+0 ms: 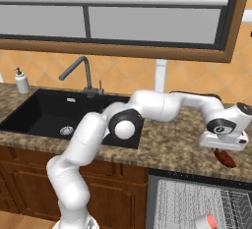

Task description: Pick up the cup and bowl from the counter, place them in the dishwasher, and close the dishwasher door.

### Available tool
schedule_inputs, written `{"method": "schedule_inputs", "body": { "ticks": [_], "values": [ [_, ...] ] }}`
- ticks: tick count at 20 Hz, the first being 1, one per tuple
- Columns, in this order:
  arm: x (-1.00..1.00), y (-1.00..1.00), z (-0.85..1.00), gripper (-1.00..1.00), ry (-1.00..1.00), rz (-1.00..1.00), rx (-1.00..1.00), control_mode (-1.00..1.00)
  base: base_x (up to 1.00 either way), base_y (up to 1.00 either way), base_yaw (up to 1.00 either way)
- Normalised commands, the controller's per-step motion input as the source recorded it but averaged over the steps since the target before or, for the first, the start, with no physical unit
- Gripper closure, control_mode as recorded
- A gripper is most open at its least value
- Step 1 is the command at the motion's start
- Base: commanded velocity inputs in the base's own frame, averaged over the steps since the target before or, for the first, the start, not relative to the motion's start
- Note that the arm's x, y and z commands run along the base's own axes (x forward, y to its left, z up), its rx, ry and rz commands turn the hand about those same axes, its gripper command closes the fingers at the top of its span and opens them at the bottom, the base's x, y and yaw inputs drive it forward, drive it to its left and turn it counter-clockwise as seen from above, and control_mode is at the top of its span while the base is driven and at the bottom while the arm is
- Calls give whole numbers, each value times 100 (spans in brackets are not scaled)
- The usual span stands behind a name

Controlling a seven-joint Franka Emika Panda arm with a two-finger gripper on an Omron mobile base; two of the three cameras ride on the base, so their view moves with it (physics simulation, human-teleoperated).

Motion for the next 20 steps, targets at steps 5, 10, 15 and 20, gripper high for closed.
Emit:
{"method": "schedule_inputs", "body": {
  "ticks": [5,10,15,20],
  "values": [
    [-84,22,32,100,-10,12,0,-100,0,0,0],
    [-94,19,1,100,-10,21,0,-100,0,0,0],
    [-91,30,-9,100,-19,20,0,-100,0,0,0],
    [-41,21,-49,100,-29,16,0,-100,0,0,0]
  ]
}}
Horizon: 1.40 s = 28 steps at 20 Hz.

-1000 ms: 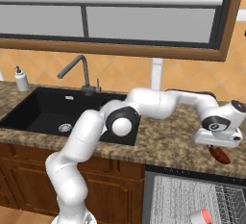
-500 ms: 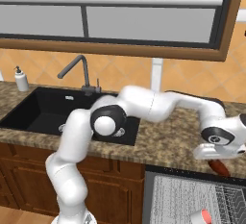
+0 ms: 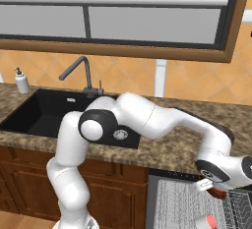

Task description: Pick up the cup and bowl from the counter, place them in the dishwasher, and close the dishwasher door.

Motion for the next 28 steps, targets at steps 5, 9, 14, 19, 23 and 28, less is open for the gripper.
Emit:
{"method": "schedule_inputs", "body": {
  "ticks": [5,9,14,19,23,28],
  "values": [
    [-13,13,-35,100,-28,15,0,-100,0,0,0],
    [0,12,-33,100,-16,12,0,-100,0,0,0],
    [-17,4,-15,100,-2,7,0,-100,0,0,0],
    [-29,5,-48,100,0,5,-1,-100,0,0,0],
    [-11,3,-53,100,0,6,0,-100,0,0,0],
    [0,1,-16,100,9,5,-2,-100,0,0,0]
  ]
}}
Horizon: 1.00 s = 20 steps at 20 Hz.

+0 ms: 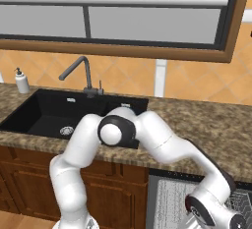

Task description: Pick up the cup and bowl from the counter, place them in the dishwasher, and close the dishwasher door.

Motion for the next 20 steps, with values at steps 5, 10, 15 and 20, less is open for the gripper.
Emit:
{"method": "schedule_inputs", "body": {
  "ticks": [5,10,15,20],
  "values": [
    [10,7,0,100,22,10,-4,-100,0,0,0],
    [24,13,0,100,10,10,-3,-100,0,0,0],
    [11,2,-34,100,0,5,-2,-100,0,0,0],
    [15,0,-73,100,-2,2,-3,-100,0,0,0]
  ]
}}
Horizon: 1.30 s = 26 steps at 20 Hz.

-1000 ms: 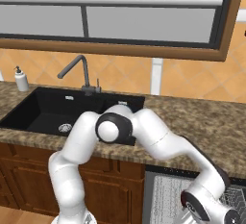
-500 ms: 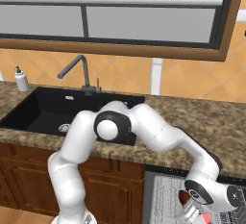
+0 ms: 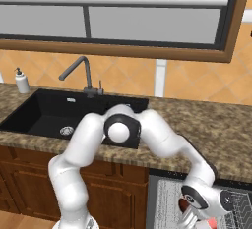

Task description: Pick up the cup and bowl from the counter, place them in the dishwasher, and close the dishwasher door.

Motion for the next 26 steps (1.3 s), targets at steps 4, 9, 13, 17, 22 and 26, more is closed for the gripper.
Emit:
{"method": "schedule_inputs", "body": {
  "ticks": [4,9,13,17,22,26],
  "values": [
    [18,0,-73,100,-6,3,-4,-100,0,0,0],
    [14,0,-28,100,-6,2,-1,-100,0,0,0],
    [17,0,-1,100,0,0,0,-100,0,0,0],
    [30,0,-13,100,0,0,-2,-100,0,0,0],
    [25,0,-64,100,0,0,-4,-100,0,0,0],
    [0,0,-89,100,0,0,-4,-100,0,0,0]
  ]
}}
